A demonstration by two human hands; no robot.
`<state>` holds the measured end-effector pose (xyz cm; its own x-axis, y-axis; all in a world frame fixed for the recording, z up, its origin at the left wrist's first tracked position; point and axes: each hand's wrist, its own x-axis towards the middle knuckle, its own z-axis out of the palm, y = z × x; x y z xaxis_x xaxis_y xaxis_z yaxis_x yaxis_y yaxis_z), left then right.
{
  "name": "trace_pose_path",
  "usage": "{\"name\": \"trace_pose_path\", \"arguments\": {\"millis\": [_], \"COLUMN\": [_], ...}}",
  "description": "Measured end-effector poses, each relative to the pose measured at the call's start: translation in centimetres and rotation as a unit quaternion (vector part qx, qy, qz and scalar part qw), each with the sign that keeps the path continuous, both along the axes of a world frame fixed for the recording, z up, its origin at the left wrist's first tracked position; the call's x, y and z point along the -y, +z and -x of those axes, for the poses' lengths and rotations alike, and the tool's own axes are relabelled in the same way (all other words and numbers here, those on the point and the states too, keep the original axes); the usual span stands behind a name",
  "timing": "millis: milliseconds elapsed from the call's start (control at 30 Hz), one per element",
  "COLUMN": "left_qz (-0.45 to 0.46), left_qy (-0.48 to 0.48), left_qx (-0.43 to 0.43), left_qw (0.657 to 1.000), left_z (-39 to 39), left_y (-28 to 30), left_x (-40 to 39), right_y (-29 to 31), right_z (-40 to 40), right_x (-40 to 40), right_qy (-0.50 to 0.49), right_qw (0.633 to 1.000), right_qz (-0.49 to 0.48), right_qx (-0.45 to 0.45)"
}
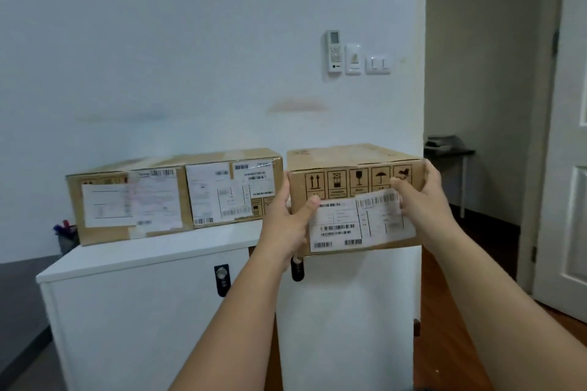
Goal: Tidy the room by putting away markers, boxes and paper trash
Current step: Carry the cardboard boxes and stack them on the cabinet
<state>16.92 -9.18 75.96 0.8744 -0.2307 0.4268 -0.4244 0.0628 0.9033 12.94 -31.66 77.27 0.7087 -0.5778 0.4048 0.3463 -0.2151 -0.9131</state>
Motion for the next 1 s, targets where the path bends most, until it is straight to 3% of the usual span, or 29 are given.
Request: {"name": "trace_pose_path", "arguments": {"millis": [267, 400, 600, 767, 900, 1000], "left_qz": [-0.174, -0.170, -0.201, -0.198, -0.261, -0.290], "left_qy": [0.104, 0.194, 0.261, 0.220, 0.151, 0.161], "left_qx": [0.088, 0.079, 0.048, 0.055, 0.044, 0.023], "left_qw": [0.975, 0.963, 0.943, 0.954, 0.952, 0.943], "left_z": [-5.1, -8.8, -14.3, -16.5, -17.5, -17.7], "left_y": [-0.4, -1.3, -2.4, -4.3, -4.6, -4.6], "left_x": [1.6, 2.2, 1.2, 1.4, 2.0, 2.0], "right_y": [-1.0, -2.2, -3.8, -4.5, -5.1, -5.6], "right_z": [-6.9, -10.9, -16.2, -19.4, -21.3, -22.3], "right_x": [2.0, 1.8, 1.2, 2.1, 2.4, 2.5], "right_qy": [-0.023, -0.012, 0.005, 0.002, 0.001, -0.005], "right_qw": [0.998, 0.997, 0.994, 0.991, 0.989, 0.979], "right_qz": [0.029, -0.003, 0.060, 0.096, 0.114, 0.153], "right_qx": [-0.046, -0.078, -0.087, -0.090, -0.098, -0.132]}}
